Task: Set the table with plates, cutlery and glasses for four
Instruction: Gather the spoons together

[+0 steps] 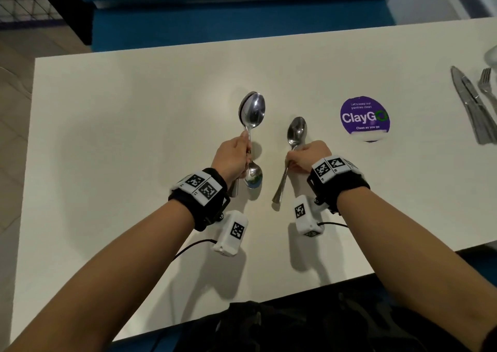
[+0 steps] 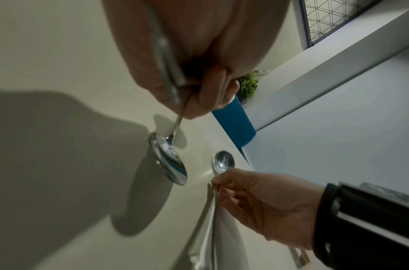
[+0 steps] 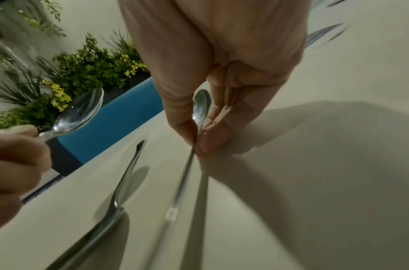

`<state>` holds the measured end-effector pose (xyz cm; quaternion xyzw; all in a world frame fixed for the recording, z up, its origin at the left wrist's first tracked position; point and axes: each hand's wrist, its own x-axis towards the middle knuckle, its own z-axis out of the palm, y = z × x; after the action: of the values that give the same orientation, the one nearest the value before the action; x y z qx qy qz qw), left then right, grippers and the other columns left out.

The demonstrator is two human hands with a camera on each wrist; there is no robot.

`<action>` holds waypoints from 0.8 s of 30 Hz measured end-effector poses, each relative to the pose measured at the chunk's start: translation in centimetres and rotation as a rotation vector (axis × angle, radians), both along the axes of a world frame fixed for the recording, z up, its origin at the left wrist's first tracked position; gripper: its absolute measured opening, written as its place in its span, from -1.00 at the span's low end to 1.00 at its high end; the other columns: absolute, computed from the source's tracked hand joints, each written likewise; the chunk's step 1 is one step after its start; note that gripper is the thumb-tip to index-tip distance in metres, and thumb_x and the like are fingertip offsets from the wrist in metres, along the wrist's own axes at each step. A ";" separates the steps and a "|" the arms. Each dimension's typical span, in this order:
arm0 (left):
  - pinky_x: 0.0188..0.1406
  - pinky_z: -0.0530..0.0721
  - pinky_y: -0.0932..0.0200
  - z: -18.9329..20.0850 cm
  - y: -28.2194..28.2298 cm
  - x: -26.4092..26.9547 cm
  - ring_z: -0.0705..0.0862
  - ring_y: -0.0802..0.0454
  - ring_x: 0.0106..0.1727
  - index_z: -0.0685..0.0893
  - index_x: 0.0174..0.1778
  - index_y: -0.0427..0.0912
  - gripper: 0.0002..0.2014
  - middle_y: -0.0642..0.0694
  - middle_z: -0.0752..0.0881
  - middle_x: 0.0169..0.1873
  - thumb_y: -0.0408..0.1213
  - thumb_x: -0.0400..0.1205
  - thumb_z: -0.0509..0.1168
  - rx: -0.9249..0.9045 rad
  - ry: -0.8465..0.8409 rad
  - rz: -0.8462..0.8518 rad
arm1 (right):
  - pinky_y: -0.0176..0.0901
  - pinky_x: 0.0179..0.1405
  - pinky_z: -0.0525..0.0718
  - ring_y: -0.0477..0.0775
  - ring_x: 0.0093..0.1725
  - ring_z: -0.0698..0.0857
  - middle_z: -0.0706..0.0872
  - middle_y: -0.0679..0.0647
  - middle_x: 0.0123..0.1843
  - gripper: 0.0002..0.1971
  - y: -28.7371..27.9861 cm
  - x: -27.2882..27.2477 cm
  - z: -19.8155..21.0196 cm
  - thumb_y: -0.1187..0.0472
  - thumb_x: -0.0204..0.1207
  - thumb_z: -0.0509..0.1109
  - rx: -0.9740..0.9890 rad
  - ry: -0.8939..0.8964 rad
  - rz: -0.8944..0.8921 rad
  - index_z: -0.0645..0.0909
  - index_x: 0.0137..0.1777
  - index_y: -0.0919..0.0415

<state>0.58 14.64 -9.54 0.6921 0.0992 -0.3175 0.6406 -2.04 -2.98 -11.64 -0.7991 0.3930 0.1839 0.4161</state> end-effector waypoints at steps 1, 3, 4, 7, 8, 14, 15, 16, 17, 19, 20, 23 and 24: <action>-0.69 0.25 0.34 -0.1 -0.1 0.1 0.27 0.20 -0.73 0.44 -0.38 -0.13 -0.58 -0.03 0.39 -0.56 -0.03 0.77 0.01 0.000 -0.009 0.003 | 0.03 -0.05 0.80 0.26 -0.15 0.80 0.82 0.29 -0.17 -0.81 0.0 0.0 0.6 0.21 0.28 0.52 0.025 -0.017 -0.022 0.76 -0.25 0.38; -0.67 0.31 0.29 -0.3 -0.3 0.4 0.31 0.18 -0.70 0.44 -0.38 -0.13 -0.58 -0.04 0.39 -0.56 -0.04 0.76 0.01 0.031 -0.038 0.012 | -0.09 -0.12 0.82 0.23 -0.18 0.80 0.80 0.27 -0.20 -0.91 0.1 0.4 1.6 0.28 0.38 0.51 0.103 -0.106 -0.071 0.73 -0.31 0.28; -0.65 0.39 0.26 -0.3 -0.4 0.6 0.37 0.16 -0.68 0.45 -0.37 -0.14 -0.58 -0.04 0.41 -0.56 -0.04 0.77 0.01 0.044 -0.046 0.026 | -0.13 -0.11 0.81 0.18 -0.20 0.79 0.79 0.26 -0.19 -0.94 0.3 0.8 2.4 0.31 0.43 0.49 0.163 -0.171 -0.074 0.74 -0.23 0.31; -0.53 0.70 0.18 0.1 -0.6 0.9 0.62 0.07 -0.60 0.46 -0.28 -0.21 -0.59 -0.12 0.59 -0.50 -0.06 0.78 -0.03 0.020 -0.028 0.075 | -0.28 -0.18 0.79 -0.01 -0.31 0.73 0.73 0.18 -0.24 -0.77 2.0 2.1 5.1 0.36 0.51 0.42 0.379 -0.318 0.014 0.68 0.11 0.48; -0.49 0.73 0.16 0.3 -0.5 1.0 0.69 0.04 -0.56 0.48 -0.23 -0.24 -0.59 -0.15 0.67 -0.45 -0.05 0.78 -0.06 0.010 -0.019 0.087 | -0.30 -0.21 0.78 -0.04 -0.35 0.72 0.72 0.15 -0.27 -0.77 2.9 2.6 5.7 0.38 0.52 0.40 0.422 -0.338 0.072 0.67 0.13 0.48; -0.71 0.41 0.33 0.7 0.2 1.3 0.47 0.14 -0.71 0.57 0.22 -0.11 -0.58 -0.14 0.66 -0.47 -0.02 0.78 -0.13 -0.033 0.038 0.150 | -0.10 -0.15 0.80 0.09 -0.35 0.75 0.74 0.16 -0.30 -0.80 6.7 4.6 5.6 0.30 0.48 0.47 0.310 -0.330 0.349 0.71 0.07 0.37; -0.73 0.33 0.35 0.5 0.5 1.3 0.39 0.16 -0.74 0.58 0.17 -0.12 -0.58 -0.12 0.63 -0.51 0.01 0.78 -0.12 -0.026 0.051 0.164 | -0.10 -0.13 0.80 0.10 -0.31 0.77 0.76 0.15 -0.29 -0.79 6.8 5.0 5.4 0.24 0.45 0.51 0.218 -0.331 0.425 0.73 0.04 0.32; -0.72 0.28 0.36 0.4 0.8 1.3 0.33 0.17 -0.75 0.59 0.10 -0.14 -0.57 -0.10 0.58 -0.55 0.02 0.77 -0.11 -0.027 0.059 0.172 | -0.14 -0.13 0.79 0.06 -0.32 0.77 0.77 0.12 -0.29 -0.78 6.8 5.4 5.2 0.19 0.42 0.54 0.134 -0.340 0.481 0.74 0.01 0.28; -0.71 0.26 0.37 0.2 1.2 1.3 0.29 0.17 -0.76 0.60 0.01 -0.16 -0.57 -0.07 0.53 -0.60 0.03 0.77 -0.09 -0.022 0.056 0.172 | -0.17 -0.14 0.78 0.02 -0.35 0.75 0.76 0.09 -0.31 -0.78 6.7 5.9 5.0 0.16 0.40 0.56 0.063 -0.356 0.511 0.76 -0.02 0.25; -0.71 0.23 0.38 0.1 1.8 1.5 0.25 0.16 -0.74 0.59 -0.18 -0.16 -0.55 0.00 0.41 -0.66 0.03 0.77 -0.06 0.000 0.037 0.176 | -0.11 -0.01 0.74 0.02 -0.30 0.72 0.76 0.06 -0.27 -0.85 6.2 7.0 4.2 0.21 0.43 0.51 -0.091 -0.386 0.559 0.77 -0.03 0.20; -0.71 0.22 0.38 0.1 2.1 1.7 0.23 0.16 -0.73 0.56 -0.24 -0.15 -0.56 0.01 0.37 -0.66 0.03 0.76 -0.05 0.003 0.036 0.183 | -0.11 0.08 0.69 0.06 -0.18 0.73 0.77 0.07 -0.17 -0.85 6.0 7.3 3.8 0.28 0.45 0.45 -0.177 -0.368 0.621 0.77 0.00 0.18; -0.71 0.17 0.39 0.0 3.0 2.4 0.19 0.16 -0.73 0.48 -0.30 -0.13 -0.60 0.05 0.31 -0.68 0.00 0.76 0.00 -0.001 0.059 0.213 | -0.17 0.13 0.56 0.17 0.20 0.63 0.64 0.16 0.21 -0.69 5.9 7.3 2.1 0.40 0.45 0.36 -0.371 -0.195 0.968 0.72 0.15 0.15; -0.71 0.16 0.40 -0.1 3.2 2.5 0.18 0.17 -0.73 0.46 -0.31 -0.12 -0.61 0.06 0.30 -0.69 -0.01 0.76 0.01 -0.010 0.073 0.221 | -0.12 0.12 0.55 0.20 0.25 0.57 0.56 0.19 0.26 -0.69 6.0 7.0 1.8 0.41 0.44 0.37 -0.414 -0.179 1.066 0.71 0.15 0.16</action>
<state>3.08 17.79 -9.63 0.6618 0.1964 -0.2704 0.6711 4.97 3.05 -9.84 -0.9639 -0.0730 0.2192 0.1327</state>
